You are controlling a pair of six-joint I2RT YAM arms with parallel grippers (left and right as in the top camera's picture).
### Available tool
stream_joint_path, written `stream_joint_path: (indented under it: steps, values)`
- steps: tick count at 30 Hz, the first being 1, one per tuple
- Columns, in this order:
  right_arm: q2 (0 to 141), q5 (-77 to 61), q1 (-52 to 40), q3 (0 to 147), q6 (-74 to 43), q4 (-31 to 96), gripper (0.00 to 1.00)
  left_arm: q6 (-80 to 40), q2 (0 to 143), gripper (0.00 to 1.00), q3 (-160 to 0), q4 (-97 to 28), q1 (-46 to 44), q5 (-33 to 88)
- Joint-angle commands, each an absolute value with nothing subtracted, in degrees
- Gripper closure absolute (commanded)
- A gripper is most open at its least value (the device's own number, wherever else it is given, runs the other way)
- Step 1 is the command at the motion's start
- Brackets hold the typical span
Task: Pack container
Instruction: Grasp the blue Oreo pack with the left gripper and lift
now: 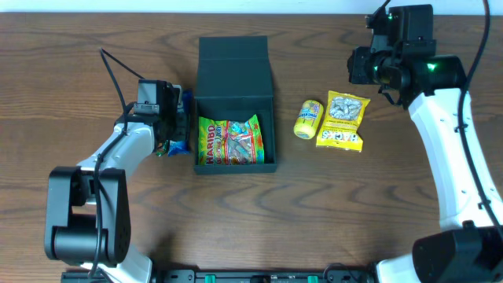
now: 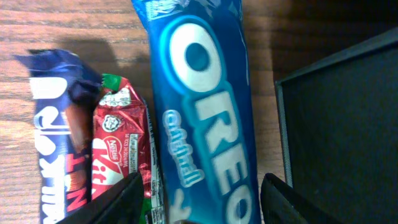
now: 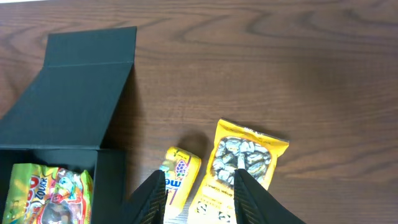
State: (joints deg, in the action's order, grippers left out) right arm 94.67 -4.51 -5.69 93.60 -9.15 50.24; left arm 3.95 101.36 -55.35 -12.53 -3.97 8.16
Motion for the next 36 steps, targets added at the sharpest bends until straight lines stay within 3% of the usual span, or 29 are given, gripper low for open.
stream_joint_path:
  steps: [1,8,14,18,20,24,30,36]
  values:
    - [94.41,-4.99,-5.32,93.95,-10.7,50.13,0.64,4.8,103.94,0.39,-56.4,-12.67,-4.03,8.71]
    - [94.41,-4.99,-5.32,93.95,-11.79,50.11,0.63,5.67,104.38,0.42,-56.4,-12.45,-4.05,9.52]
    - [94.41,-4.97,-5.32,93.95,-12.01,50.06,0.64,6.04,104.44,0.56,-56.53,-12.78,-4.05,9.43]
    - [94.41,-4.95,-5.32,93.95,-12.01,49.6,0.63,6.26,103.13,0.75,-60.14,-14.11,-4.05,6.44]
    - [94.41,-4.95,-5.3,93.95,-12.01,49.19,0.63,7.9,101.51,0.77,-63.42,-15.09,-4.05,5.45]
    - [94.41,-4.95,-5.28,93.95,-11.99,48.84,0.63,17.15,97.47,0.83,-70.41,-15.62,-4.05,5.34]
    - [94.41,-4.23,-5.28,93.95,-11.97,48.8,0.65,43.57,92.9,0.91,-73.87,-16.08,-4.95,15.42]
    - [94.41,-0.1,-5.15,93.95,-11.97,47.7,0.65,53.45,93.54,0.94,-73.82,-23.03,-7.84,25.08]
